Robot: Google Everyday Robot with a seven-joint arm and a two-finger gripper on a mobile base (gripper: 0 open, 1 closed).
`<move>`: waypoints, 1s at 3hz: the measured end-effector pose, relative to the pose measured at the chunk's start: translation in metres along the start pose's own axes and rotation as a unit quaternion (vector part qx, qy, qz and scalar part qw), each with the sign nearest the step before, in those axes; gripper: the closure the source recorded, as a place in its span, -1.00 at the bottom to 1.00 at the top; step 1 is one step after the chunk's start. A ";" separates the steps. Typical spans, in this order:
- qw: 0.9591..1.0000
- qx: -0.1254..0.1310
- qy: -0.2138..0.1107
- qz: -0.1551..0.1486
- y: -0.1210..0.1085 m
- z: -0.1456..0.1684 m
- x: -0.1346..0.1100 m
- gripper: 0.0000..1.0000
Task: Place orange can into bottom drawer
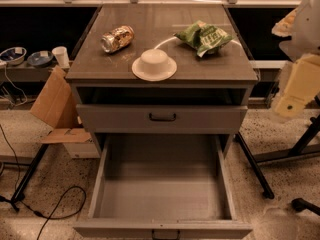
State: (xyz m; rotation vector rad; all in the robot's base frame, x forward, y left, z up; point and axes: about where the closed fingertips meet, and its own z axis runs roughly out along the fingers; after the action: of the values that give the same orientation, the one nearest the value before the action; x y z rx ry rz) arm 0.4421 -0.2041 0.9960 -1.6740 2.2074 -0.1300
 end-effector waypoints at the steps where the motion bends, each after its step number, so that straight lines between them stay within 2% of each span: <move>1: 0.998 0.035 -0.059 -0.006 -0.013 -0.028 -0.060 -1.00; 2: 0.991 0.046 -0.124 -0.016 -0.027 -0.048 -0.136 -1.00; 3: 0.984 0.042 -0.171 -0.013 -0.043 -0.052 -0.204 -1.00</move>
Offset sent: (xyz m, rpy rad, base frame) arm 0.0769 0.1966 0.1276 0.3337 -0.2150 0.1392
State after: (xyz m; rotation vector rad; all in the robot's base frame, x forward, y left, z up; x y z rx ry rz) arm 0.5102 -0.0310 1.1037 -1.5493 1.8996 0.0535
